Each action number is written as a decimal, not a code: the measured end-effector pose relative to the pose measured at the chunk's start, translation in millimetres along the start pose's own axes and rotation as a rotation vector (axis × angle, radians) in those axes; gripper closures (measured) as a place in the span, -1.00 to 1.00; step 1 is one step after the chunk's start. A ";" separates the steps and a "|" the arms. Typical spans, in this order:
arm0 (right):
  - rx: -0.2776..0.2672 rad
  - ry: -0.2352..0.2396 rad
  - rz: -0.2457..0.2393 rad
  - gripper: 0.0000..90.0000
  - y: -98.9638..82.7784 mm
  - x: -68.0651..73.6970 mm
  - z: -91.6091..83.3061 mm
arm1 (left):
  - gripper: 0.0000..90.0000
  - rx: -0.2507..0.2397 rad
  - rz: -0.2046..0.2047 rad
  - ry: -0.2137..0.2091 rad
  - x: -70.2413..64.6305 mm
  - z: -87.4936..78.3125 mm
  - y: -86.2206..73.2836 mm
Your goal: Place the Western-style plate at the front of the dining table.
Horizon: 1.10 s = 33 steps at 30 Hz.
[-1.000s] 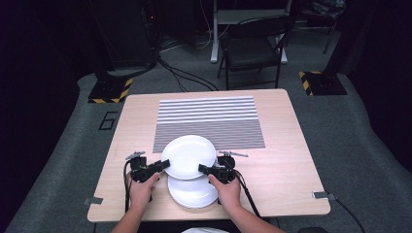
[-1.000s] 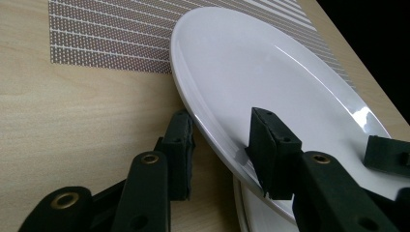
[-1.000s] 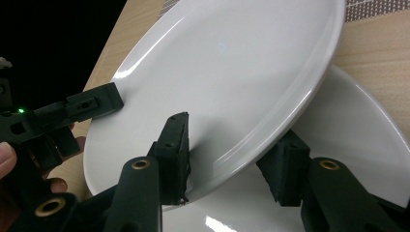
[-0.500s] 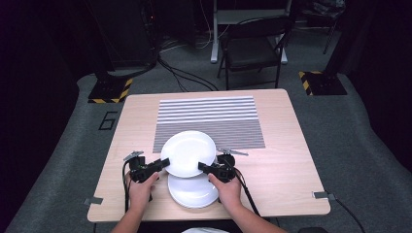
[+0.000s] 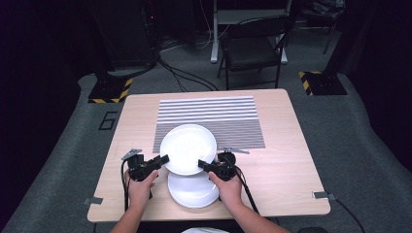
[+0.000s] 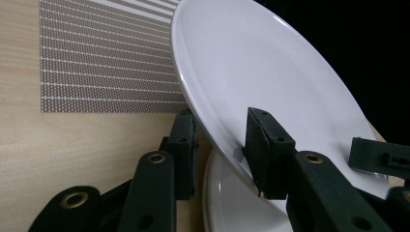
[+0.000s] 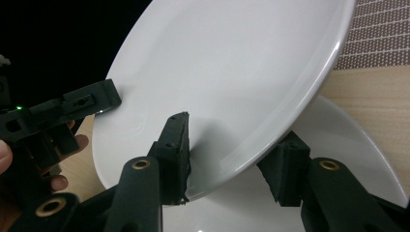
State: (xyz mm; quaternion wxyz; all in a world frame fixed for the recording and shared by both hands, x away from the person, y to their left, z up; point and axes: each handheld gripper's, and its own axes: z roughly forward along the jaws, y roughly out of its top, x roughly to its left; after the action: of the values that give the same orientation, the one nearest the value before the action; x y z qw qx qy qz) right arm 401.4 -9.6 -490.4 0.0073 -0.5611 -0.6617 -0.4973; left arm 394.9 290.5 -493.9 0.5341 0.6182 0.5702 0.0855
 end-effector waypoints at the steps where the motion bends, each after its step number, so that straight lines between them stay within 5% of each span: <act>1: -0.002 -0.001 -0.004 0.25 0.6 -0.5 -0.1 | 0.45 0.001 0.013 0.001 -0.8 -0.4 0.6; 7: -0.008 -0.010 -0.008 0.25 4.7 -2.0 -2.3 | 0.46 -0.008 0.053 0.001 -4.9 -0.4 3.8; 33: -0.036 -0.060 -0.050 0.25 21.8 -8.6 -15.0 | 0.46 0.005 0.062 -0.019 -19.4 15.2 13.5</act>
State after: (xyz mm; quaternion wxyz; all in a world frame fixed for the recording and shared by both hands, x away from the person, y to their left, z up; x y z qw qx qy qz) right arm 412.6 -28.6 -473.6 -0.0349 -0.5591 -0.6664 -0.4919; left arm 407.5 269.4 -480.3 0.5349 0.6378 0.5460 0.0948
